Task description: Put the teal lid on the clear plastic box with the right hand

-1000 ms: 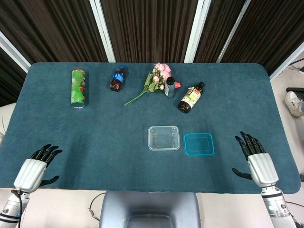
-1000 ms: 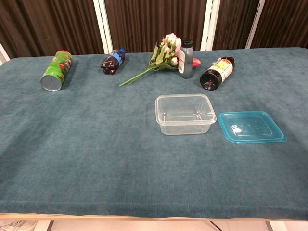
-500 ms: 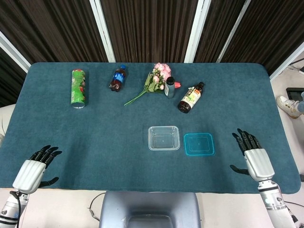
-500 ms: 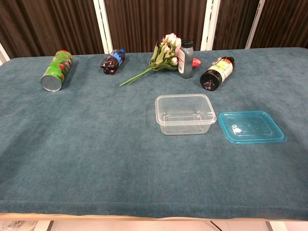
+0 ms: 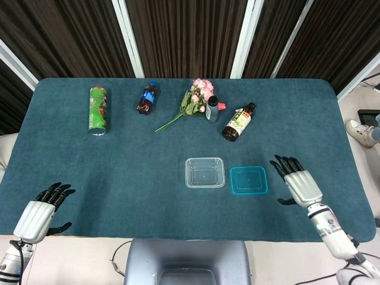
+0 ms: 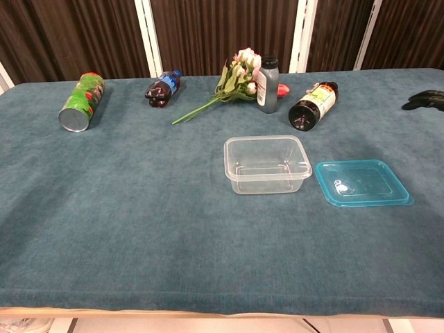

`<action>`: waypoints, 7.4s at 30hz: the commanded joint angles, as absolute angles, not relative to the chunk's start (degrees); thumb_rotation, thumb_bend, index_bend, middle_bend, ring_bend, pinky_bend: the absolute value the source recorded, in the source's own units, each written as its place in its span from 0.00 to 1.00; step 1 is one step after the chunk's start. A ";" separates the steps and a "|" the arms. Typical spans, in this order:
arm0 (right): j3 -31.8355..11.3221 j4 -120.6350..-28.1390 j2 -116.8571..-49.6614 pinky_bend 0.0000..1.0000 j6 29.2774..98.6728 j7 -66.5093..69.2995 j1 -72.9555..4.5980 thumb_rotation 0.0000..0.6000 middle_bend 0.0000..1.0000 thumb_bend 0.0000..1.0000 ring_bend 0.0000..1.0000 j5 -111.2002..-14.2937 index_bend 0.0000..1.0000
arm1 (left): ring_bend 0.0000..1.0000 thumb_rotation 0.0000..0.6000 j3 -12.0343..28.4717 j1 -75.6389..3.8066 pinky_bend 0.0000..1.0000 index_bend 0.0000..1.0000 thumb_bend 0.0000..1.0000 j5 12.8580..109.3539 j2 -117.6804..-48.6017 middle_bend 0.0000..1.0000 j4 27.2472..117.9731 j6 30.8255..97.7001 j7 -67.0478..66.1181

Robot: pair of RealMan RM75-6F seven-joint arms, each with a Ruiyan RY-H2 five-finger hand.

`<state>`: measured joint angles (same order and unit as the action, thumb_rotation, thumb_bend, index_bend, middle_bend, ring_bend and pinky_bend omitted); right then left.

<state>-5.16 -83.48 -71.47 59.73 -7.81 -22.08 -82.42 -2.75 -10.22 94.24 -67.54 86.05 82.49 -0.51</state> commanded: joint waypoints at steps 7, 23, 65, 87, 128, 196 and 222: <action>-6.33 -78.70 -76.28 0.18 52.85 -7.82 -26.84 1.00 0.00 0.12 0.00 -78.69 0.00 | 0.11 1.00 -2.74 -9.97 0.28 0.23 0.74 94.24 -67.30 0.15 86.24 82.83 -0.43; -5.22 -73.84 -81.30 0.18 47.72 -7.87 -30.70 1.00 0.00 0.12 0.00 -75.85 0.00 | 0.11 1.00 -2.75 -9.88 0.28 0.23 0.74 94.56 -67.20 0.16 86.14 82.99 -0.03; -4.23 -67.96 -85.53 0.45 41.63 -10.74 -34.60 1.00 0.21 0.12 0.23 -67.09 0.15 | 0.11 1.00 -2.74 -9.89 0.28 0.23 0.74 94.52 -67.18 0.16 86.00 82.58 0.23; -3.69 -76.47 -79.15 0.79 53.46 -11.92 -30.10 1.00 0.64 0.15 0.63 -70.54 0.59 | 0.11 1.00 -2.75 -9.85 0.28 0.23 0.74 94.61 -67.21 0.16 86.05 82.63 0.10; -13.47 -93.59 -89.45 0.79 61.50 -35.81 -39.59 1.00 0.64 0.15 0.63 -53.36 0.57 | 0.11 1.00 -3.07 -10.08 0.28 0.23 0.74 94.64 -66.85 0.16 86.45 81.90 0.21; -11.03 -84.14 -94.11 0.25 55.35 -28.29 -44.44 1.00 0.08 0.15 0.00 -51.72 0.15 | 0.12 1.00 -3.50 -10.36 0.29 0.23 0.74 94.93 -66.59 0.16 86.85 81.13 0.08; -10.86 -94.16 -88.36 0.24 57.66 -26.83 -43.69 1.00 0.08 0.20 0.02 -53.40 0.24 | 0.12 1.00 -3.60 -10.66 0.30 0.23 0.74 94.41 -66.42 0.17 87.30 80.07 -0.32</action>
<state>-10.95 -92.43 -88.77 55.60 -26.93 -44.17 -51.37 -3.61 -10.66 94.42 -66.43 87.29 80.08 -0.33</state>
